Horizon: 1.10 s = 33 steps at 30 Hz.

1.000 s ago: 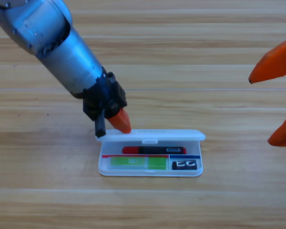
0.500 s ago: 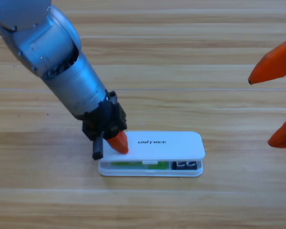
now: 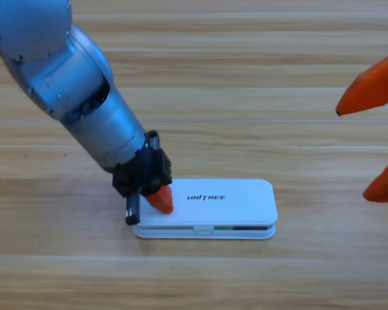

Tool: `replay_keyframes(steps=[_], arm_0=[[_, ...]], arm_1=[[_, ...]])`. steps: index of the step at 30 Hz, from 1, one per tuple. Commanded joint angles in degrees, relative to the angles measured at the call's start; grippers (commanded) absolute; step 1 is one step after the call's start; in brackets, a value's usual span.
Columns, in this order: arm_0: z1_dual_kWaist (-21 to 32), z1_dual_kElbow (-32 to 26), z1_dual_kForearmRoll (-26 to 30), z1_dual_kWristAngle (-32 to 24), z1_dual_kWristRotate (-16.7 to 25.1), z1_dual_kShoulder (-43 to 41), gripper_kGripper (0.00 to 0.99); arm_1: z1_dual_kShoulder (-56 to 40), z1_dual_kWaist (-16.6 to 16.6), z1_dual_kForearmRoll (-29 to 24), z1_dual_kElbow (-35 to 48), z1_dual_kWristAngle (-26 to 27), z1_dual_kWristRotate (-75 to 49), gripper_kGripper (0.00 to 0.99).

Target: Clean up eraser and pencils

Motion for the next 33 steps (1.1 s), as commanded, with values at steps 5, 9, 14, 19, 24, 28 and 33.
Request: replay_keyframes(steps=[5,9,14,19,24,28,33], arm_0=[[-1.8,3.3,-2.9,2.2,0.2,3.3,0.0],[-2.1,3.5,-3.7,2.5,0.2,3.9,0.0],[-2.3,4.0,-4.6,2.8,0.2,4.9,0.0],[-2.6,4.1,-5.1,3.2,0.2,5.7,0.0],[-2.6,3.9,-4.9,3.0,0.0,4.7,0.0],[-2.6,1.8,-1.4,2.9,0.2,2.7,0.456],[-3.0,-2.8,5.3,2.8,-1.1,-2.5,0.99]], arm_1=[[3.2,2.0,-0.6,1.5,0.6,0.1,0.931],[3.2,2.0,-0.6,1.5,0.6,0.1,0.931],[3.3,2.1,-0.6,1.5,0.6,0.1,0.931],[3.4,2.2,-0.6,1.6,0.6,0.1,0.931],[3.4,2.3,-0.6,1.6,0.6,0.1,0.931],[3.5,2.4,-0.6,1.6,0.6,0.1,0.931],[3.6,2.4,-0.6,1.6,0.6,0.1,0.931]])
